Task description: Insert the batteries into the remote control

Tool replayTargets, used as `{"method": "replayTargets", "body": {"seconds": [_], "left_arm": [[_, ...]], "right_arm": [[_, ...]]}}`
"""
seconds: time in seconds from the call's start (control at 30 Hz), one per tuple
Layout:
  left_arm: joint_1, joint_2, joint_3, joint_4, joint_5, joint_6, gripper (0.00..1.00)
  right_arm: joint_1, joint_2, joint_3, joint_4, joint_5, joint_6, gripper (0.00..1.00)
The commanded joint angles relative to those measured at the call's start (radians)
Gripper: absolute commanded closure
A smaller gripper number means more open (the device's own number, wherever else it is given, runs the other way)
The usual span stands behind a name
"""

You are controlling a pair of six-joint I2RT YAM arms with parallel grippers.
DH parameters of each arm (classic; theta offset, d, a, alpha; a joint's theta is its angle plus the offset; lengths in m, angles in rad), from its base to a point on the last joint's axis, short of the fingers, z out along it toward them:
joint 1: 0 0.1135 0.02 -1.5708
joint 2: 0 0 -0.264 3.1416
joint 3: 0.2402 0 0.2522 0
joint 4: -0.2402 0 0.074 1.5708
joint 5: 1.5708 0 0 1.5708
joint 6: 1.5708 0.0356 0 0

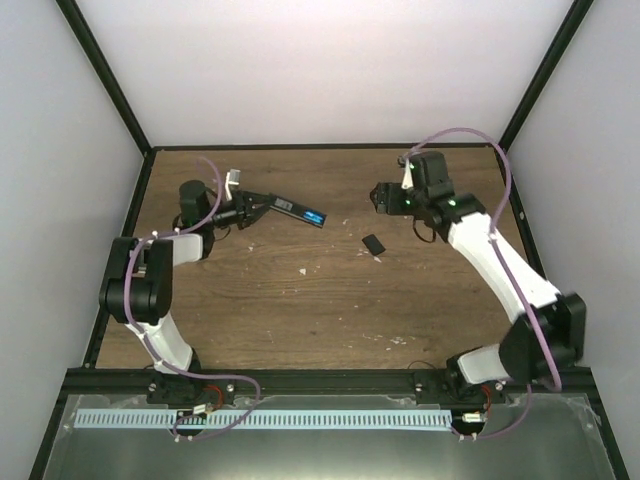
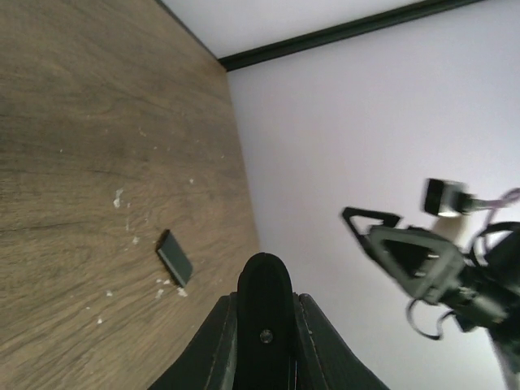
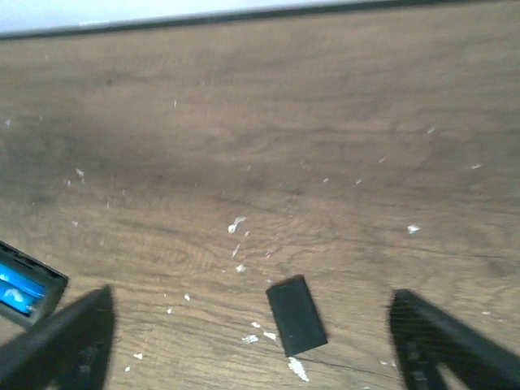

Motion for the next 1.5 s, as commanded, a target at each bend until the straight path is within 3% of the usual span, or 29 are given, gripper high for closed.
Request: {"method": "replayTargets", "body": {"seconds": [0.0, 0.2, 0.4, 0.57, 0.97, 1.47], "left_arm": [[-0.040, -0.027, 0.062, -0.262, -0.006, 0.240, 1.00], [-0.082, 0.026, 0.073, -0.314, -0.025, 0.274, 1.00], [-0.126, 0.042, 0.119, -0.576, -0.084, 0.464, 1.00], [-0.134, 0.052, 0.110, -0.633, -0.123, 0.503, 1.00], [-0.137, 0.051, 0.125, -0.704, -0.160, 0.567, 1.00], [-0.136, 0.078, 0.188, -0.819, -0.161, 0.644, 1.00]], "right_arm": [[-0.030, -0.169, -0.104, 0.145, 0.125, -0.010, 0.02], [-0.080, -0.113, -0.159, 0.072, -0.068, -0.102, 0.00], [-0.080, -0.057, -0.231, 0.080, -0.180, -0.227, 0.07], [-0.080, 0.044, -0.206, 0.008, -0.165, -0.296, 0.15], [-0.067, 0.178, -0.136, -0.046, -0.139, -0.369, 0.16], [-0.016, 0.347, 0.004, -0.147, -0.065, -0.406, 0.24]]}}
